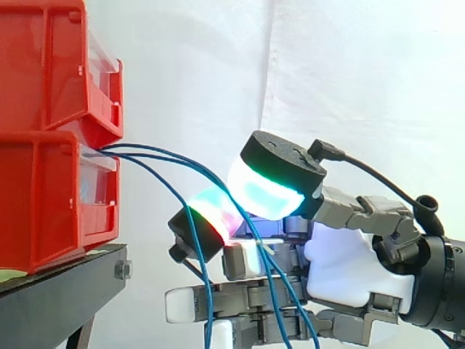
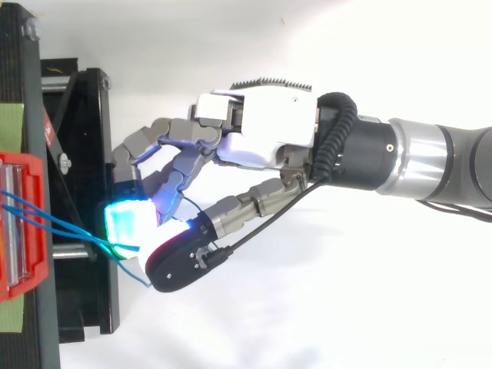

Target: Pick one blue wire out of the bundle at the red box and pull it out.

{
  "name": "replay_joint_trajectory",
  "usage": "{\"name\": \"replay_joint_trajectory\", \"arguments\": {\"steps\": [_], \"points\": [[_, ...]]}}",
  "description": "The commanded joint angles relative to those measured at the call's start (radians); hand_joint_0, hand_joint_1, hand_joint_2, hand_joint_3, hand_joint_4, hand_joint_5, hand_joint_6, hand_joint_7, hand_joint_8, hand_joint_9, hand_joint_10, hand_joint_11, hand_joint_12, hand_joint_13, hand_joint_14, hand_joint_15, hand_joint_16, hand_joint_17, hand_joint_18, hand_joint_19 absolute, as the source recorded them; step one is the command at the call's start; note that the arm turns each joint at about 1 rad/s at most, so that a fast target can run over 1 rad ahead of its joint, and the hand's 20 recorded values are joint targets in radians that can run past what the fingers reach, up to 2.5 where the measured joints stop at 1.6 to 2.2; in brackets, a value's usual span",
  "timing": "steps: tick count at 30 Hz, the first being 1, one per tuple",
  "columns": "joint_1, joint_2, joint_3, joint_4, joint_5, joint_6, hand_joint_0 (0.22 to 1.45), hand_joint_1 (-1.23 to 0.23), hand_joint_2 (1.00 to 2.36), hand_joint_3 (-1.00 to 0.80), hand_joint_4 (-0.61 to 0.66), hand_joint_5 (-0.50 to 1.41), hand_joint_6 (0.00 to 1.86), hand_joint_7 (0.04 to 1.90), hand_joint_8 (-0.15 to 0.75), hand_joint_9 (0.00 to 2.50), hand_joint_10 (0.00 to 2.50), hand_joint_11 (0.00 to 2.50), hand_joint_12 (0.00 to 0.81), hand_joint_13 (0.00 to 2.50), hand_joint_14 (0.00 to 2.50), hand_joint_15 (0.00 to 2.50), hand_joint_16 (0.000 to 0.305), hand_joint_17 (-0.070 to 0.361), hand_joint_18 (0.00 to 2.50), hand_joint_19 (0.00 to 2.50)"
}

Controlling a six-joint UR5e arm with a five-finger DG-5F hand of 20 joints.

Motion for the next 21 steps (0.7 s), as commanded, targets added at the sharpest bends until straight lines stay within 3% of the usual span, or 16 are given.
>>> {"name": "replay_joint_trajectory", "arguments": {"steps": [1,5,12,17,21], "points": [[0.001,0.0,0.0,-0.001,-0.001,0.002,0.58,-0.79,1.01,-0.02,0.1,-0.12,0.88,1.16,0.315,1.16,0.02,0.73,0.421,0.75,0.01,0.38,0.061,0.136,0.72,0.51],[0.001,0.0,0.0,-0.004,0.0,-0.003,0.58,-0.77,1.0,0.01,0.08,-0.1,0.87,1.19,0.321,1.21,0.02,0.71,0.444,0.78,0.01,0.37,0.065,0.147,0.77,0.49],[0.001,0.008,0.0,-0.005,0.005,-0.026,0.56,-0.76,1.11,-0.01,0.04,-0.1,0.86,1.18,0.309,1.22,0.02,0.68,0.451,0.78,0.01,0.36,0.067,0.15,0.78,0.47],[-0.002,0.018,0.001,-0.016,0.008,-0.039,0.53,-0.73,1.18,-0.05,0.09,-0.1,0.86,1.2,0.316,1.22,0.02,0.68,0.458,0.78,0.01,0.36,0.068,0.153,0.76,0.47],[-0.004,0.032,0.001,-0.036,0.007,-0.045,0.54,-0.76,1.16,-0.08,0.14,-0.1,0.86,1.2,0.329,1.19,0.02,0.7,0.467,0.72,0.01,0.36,0.069,0.154,0.7,0.47]]}}
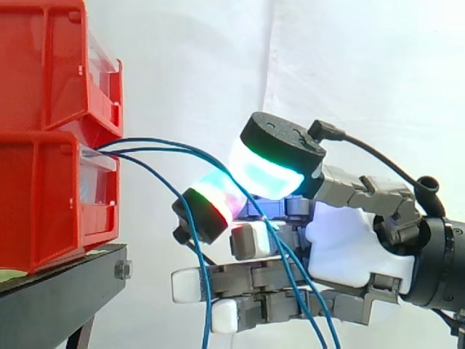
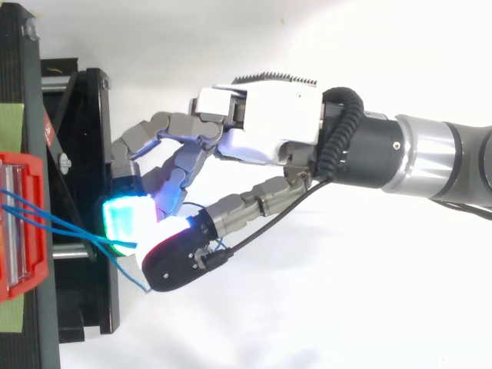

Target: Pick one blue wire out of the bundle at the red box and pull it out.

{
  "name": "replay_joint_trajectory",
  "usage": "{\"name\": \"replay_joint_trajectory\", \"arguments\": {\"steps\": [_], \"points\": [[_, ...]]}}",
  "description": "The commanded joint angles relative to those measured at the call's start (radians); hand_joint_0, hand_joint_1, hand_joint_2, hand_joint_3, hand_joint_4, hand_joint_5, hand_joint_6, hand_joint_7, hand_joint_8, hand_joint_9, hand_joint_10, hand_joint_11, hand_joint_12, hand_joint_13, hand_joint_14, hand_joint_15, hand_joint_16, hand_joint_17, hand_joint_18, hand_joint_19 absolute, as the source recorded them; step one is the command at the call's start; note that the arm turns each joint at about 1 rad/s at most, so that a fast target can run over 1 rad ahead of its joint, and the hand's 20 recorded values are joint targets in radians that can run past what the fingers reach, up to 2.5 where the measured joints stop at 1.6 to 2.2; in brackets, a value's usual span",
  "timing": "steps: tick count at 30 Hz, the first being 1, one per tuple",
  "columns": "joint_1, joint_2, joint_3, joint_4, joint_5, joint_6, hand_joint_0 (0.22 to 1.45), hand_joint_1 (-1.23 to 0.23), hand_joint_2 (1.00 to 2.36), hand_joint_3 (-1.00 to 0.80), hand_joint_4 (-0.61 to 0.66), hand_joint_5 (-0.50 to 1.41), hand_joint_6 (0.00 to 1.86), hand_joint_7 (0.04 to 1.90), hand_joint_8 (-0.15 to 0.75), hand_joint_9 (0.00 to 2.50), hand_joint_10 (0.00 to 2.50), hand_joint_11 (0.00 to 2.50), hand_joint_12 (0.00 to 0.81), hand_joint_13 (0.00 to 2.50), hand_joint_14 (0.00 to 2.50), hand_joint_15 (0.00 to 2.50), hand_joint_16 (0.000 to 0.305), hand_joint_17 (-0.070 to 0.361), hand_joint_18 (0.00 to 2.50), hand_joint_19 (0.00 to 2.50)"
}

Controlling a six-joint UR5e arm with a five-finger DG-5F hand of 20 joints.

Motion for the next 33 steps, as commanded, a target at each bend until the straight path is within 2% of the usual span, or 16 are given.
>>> {"name": "replay_joint_trajectory", "arguments": {"steps": [1,3,7,9,12,18,26,33], "points": [[-0.002,0.013,0.0,-0.022,0.0,-0.008,0.55,-0.76,1.13,-0.07,0.14,-0.1,0.86,1.2,0.328,1.19,0.02,0.71,0.465,0.72,0.01,0.36,0.068,0.154,0.69,0.47],[-0.002,0.019,0.0,-0.038,0.0,-0.008,0.59,-0.78,1.0,-0.05,0.14,-0.11,0.87,1.18,0.323,1.14,0.02,0.74,0.449,0.65,0.01,0.36,0.066,0.147,0.63,0.46],[-0.005,0.025,0.0,-0.061,-0.005,-0.008,0.6,-0.79,1.01,-0.07,0.13,-0.13,0.88,1.14,0.304,1.13,0.02,0.9,0.427,0.62,0.01,0.37,0.061,0.137,0.57,0.46],[-0.006,0.027,0.0,-0.064,-0.005,-0.008,0.6,-0.78,1.01,-0.09,0.12,-0.13,0.88,1.12,0.309,1.19,0.02,1.11,0.417,0.61,0.01,0.38,0.059,0.133,0.56,0.48],[-0.006,0.027,0.0,-0.064,-0.005,-0.009,0.6,-0.78,1.01,-0.11,0.13,-0.14,0.88,1.11,0.305,1.21,0.02,1.2,0.414,0.62,0.01,0.38,0.058,0.13,0.56,0.48],[-0.006,0.027,0.0,-0.063,-0.005,-0.021,0.59,-0.77,1.02,-0.16,0.17,-0.14,0.88,1.11,0.293,1.23,0.02,1.2,0.4,0.63,0.02,0.4,0.055,0.125,0.54,0.51],[-0.006,0.027,0.0,-0.063,-0.006,-0.023,0.59,-0.76,1.01,-0.26,0.16,-0.13,0.87,1.14,0.276,1.21,0.02,1.19,0.38,0.61,0.02,0.4,0.052,0.116,0.51,0.53],[-0.006,0.027,0.0,-0.063,-0.006,-0.023,0.57,-0.81,1.01,-0.39,0.16,-0.13,0.87,1.15,0.274,1.18,0.02,1.16,0.379,0.61,0.02,0.41,0.051,0.115,0.51,0.53]]}}
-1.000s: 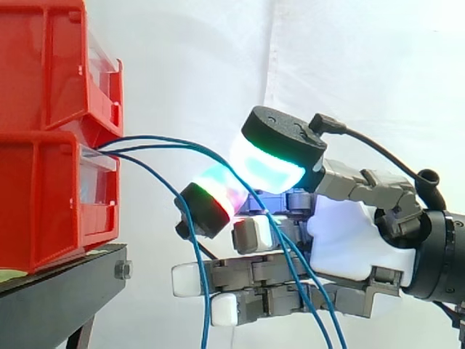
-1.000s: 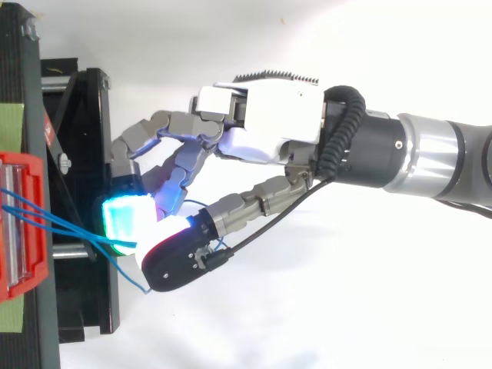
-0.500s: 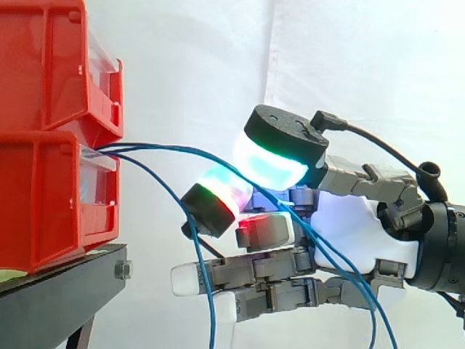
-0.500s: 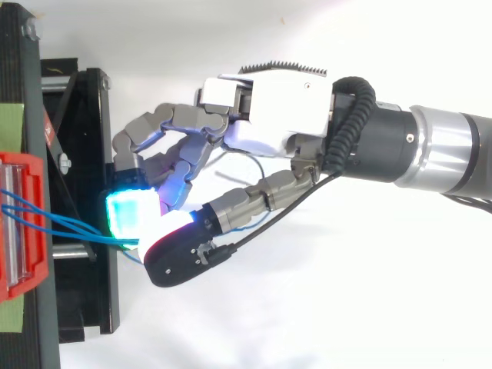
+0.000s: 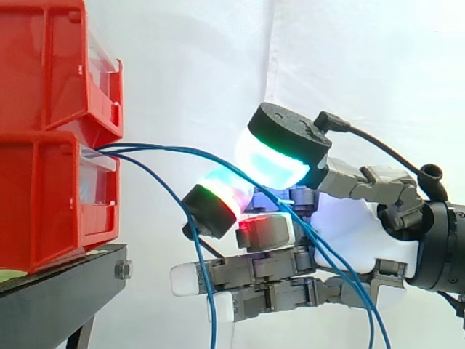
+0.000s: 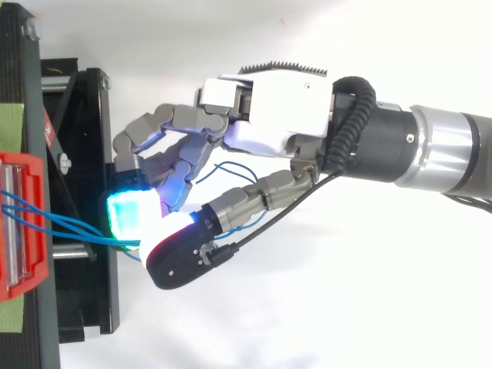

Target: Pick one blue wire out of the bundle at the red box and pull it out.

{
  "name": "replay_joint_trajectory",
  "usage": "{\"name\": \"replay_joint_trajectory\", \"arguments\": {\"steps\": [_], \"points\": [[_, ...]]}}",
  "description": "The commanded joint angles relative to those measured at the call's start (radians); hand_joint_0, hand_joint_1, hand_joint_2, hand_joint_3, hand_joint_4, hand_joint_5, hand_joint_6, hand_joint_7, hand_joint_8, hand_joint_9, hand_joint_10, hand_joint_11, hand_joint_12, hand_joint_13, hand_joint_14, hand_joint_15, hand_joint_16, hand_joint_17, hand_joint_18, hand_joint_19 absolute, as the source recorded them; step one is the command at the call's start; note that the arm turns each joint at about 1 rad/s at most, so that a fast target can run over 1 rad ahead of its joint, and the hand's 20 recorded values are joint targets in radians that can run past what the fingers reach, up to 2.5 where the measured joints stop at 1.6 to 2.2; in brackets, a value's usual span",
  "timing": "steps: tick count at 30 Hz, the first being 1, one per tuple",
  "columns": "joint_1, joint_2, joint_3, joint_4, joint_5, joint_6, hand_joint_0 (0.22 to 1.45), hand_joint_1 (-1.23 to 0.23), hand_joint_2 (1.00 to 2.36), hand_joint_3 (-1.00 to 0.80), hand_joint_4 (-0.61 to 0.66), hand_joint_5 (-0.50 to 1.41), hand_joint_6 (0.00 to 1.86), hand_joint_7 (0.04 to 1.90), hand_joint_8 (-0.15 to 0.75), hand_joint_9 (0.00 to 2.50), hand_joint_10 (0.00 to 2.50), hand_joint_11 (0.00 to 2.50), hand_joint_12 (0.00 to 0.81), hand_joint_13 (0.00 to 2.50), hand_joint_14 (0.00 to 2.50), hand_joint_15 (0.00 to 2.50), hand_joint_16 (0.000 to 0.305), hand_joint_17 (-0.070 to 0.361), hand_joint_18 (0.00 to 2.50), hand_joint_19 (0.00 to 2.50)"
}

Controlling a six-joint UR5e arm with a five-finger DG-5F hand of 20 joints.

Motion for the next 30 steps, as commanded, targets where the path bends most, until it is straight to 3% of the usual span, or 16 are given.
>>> {"name": "replay_joint_trajectory", "arguments": {"steps": [1,13,25,27,30], "points": [[0.0,0.0,0.0,0.0,0.0,0.0,0.57,-0.82,1.01,-0.4,0.16,-0.13,0.87,1.15,0.274,1.18,0.02,1.16,0.38,0.61,0.02,0.41,0.051,0.116,0.51,0.54],[0.0,0.0,0.0,0.0,0.0,0.0,0.59,-0.9,1.0,-0.48,0.16,-0.13,0.88,1.17,0.276,1.14,0.02,1.16,0.373,0.61,0.02,0.4,0.05,0.113,0.51,0.53],[0.0,0.0,-0.002,0.0,0.005,-0.009,0.63,-0.89,1.02,-0.24,0.08,-0.14,0.89,1.23,0.267,1.1,0.02,1.13,0.364,0.61,0.02,0.41,0.049,0.111,0.51,0.52],[0.0,-0.002,-0.006,0.0,0.005,-0.029,0.6,-0.83,1.01,-0.22,0.11,-0.14,0.89,1.13,0.277,1.13,0.02,1.03,0.379,0.62,0.01,0.4,0.053,0.119,0.53,0.52],[0.0,-0.002,-0.006,0.002,0.006,-0.068,0.58,-0.8,1.01,-0.22,0.12,-0.13,0.86,1.13,0.288,1.15,0.02,0.95,0.4,0.65,0.01,0.39,0.057,0.128,0.56,0.51]]}}
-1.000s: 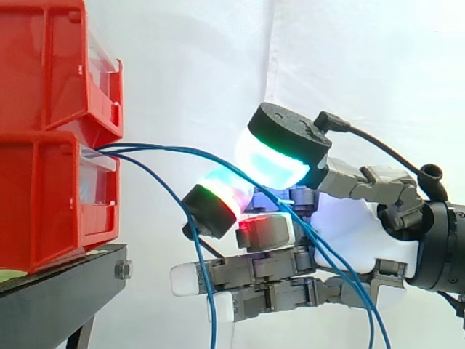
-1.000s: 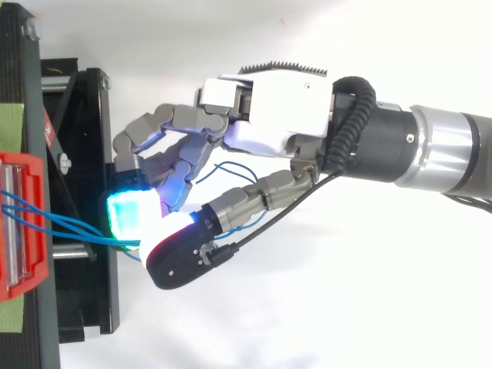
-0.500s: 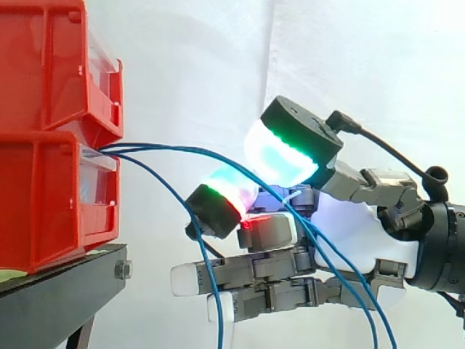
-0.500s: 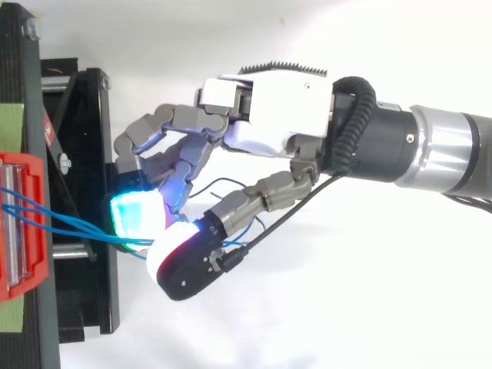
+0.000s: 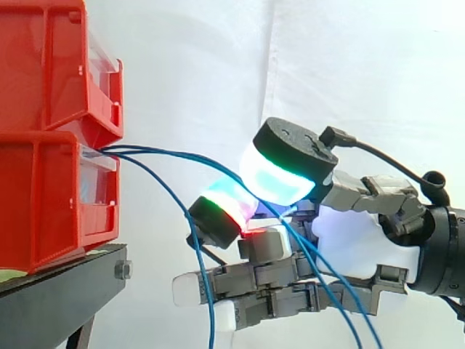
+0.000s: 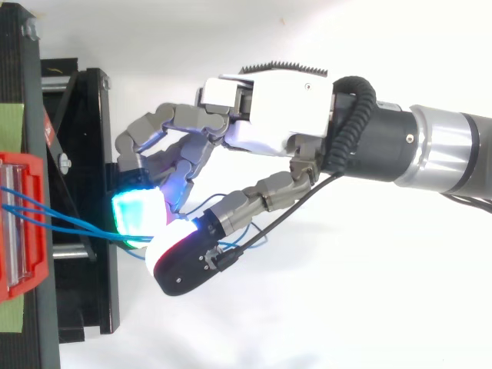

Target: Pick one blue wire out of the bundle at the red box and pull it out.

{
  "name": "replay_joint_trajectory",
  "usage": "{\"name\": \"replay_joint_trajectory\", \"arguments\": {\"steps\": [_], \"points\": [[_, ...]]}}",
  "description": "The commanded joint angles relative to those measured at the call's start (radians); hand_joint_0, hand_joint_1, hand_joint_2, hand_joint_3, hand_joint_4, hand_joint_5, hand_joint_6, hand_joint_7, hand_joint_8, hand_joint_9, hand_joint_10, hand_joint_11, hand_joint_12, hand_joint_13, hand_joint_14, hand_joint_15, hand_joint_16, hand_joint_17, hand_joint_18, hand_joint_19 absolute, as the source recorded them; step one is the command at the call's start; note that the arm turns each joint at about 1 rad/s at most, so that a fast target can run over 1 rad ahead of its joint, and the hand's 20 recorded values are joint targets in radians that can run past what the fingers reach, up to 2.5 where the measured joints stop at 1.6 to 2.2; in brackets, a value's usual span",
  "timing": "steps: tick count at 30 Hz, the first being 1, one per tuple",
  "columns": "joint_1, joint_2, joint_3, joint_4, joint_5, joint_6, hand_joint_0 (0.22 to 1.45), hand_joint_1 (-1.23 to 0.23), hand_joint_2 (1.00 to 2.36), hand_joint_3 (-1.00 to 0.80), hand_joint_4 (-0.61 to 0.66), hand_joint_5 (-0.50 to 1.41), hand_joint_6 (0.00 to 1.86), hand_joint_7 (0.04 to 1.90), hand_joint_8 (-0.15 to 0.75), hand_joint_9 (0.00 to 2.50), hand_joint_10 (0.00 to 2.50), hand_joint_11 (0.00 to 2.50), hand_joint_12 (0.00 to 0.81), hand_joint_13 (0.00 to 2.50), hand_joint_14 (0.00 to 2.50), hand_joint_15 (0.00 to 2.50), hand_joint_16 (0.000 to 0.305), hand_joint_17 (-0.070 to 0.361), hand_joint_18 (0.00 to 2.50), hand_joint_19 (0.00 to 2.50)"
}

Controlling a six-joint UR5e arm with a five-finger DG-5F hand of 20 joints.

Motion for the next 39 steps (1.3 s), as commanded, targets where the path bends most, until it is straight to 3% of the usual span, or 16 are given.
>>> {"name": "replay_joint_trajectory", "arguments": {"steps": [1,17,26,39], "points": [[0.0,0.0,-0.001,0.001,0.001,-0.03,0.58,-0.78,1.01,-0.21,0.12,-0.13,0.86,1.12,0.288,1.15,0.02,0.92,0.405,0.65,0.01,0.39,0.058,0.13,0.57,0.52],[0.0,0.0,-0.002,0.003,0.001,-0.025,0.59,-0.69,1.01,-0.19,0.13,-0.08,0.74,1.14,0.269,1.19,0.02,0.78,0.408,0.69,0.01,0.38,0.059,0.132,0.61,0.52],[0.0,0.001,-0.002,0.003,0.001,-0.024,0.6,-0.72,1.01,-0.17,0.16,-0.05,0.63,1.28,0.256,1.19,0.02,0.75,0.398,0.7,0.01,0.38,0.057,0.128,0.62,0.52],[0.0,0.0,-0.002,0.004,0.001,-0.022,0.6,-0.82,1.01,-0.16,0.17,-0.09,0.73,1.16,0.273,1.16,0.02,0.83,0.4,0.67,0.01,0.38,0.057,0.129,0.59,0.5]]}}
